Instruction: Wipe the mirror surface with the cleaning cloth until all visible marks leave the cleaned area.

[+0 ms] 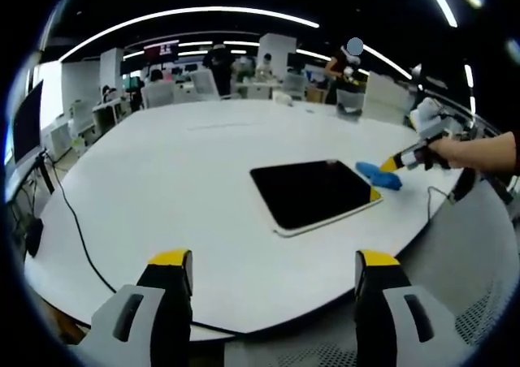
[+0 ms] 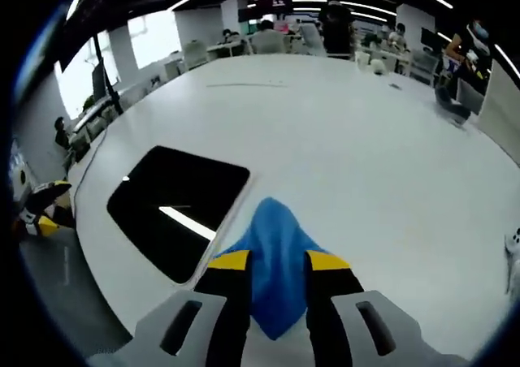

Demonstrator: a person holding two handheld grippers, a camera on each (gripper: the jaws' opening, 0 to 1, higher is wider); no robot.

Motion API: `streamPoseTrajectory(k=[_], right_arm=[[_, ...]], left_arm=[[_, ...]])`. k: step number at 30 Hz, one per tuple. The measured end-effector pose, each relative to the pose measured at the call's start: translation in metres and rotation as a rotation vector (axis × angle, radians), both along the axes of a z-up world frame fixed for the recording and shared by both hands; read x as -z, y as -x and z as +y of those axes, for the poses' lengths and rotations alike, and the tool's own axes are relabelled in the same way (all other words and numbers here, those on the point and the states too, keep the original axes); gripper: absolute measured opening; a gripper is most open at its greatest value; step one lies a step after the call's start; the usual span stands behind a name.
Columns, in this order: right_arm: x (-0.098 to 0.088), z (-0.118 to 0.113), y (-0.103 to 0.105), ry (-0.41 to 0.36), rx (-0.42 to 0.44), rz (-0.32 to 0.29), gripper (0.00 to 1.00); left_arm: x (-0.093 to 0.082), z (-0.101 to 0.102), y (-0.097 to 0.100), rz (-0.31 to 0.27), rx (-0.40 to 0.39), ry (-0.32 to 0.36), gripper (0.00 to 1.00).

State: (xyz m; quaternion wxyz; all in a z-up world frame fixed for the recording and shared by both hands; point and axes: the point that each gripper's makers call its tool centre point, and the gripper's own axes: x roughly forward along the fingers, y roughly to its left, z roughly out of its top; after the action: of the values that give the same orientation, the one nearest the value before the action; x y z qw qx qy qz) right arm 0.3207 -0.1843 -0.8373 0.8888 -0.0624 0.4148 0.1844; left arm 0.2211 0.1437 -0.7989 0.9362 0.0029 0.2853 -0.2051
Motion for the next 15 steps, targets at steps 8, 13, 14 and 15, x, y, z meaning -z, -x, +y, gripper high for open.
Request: streamPoseTrajectory(k=[8,13,14,15], right_arm=[[0.005,0.0,-0.001,0.027,-0.038,0.034,0.17],[0.013,0.0,-0.004,0.066,-0.08,0.062,0.15],[0.014,0.0,-0.005,0.068,-0.081,0.064,0.15],[0.014,0.0,-0.005,0.071,-0.08,0.065,0.15]], left_arm=[[0.0,0.001,0.0,0.002,-0.008,0.004,0.82],[-0.001,0.002,0.0,-0.001,-0.017,0.006,0.83],[-0.001,0.002,0.0,-0.001,-0.015,0.006,0.82],[0.0,0.001,0.0,0.002,-0.008,0.005,0.82]])
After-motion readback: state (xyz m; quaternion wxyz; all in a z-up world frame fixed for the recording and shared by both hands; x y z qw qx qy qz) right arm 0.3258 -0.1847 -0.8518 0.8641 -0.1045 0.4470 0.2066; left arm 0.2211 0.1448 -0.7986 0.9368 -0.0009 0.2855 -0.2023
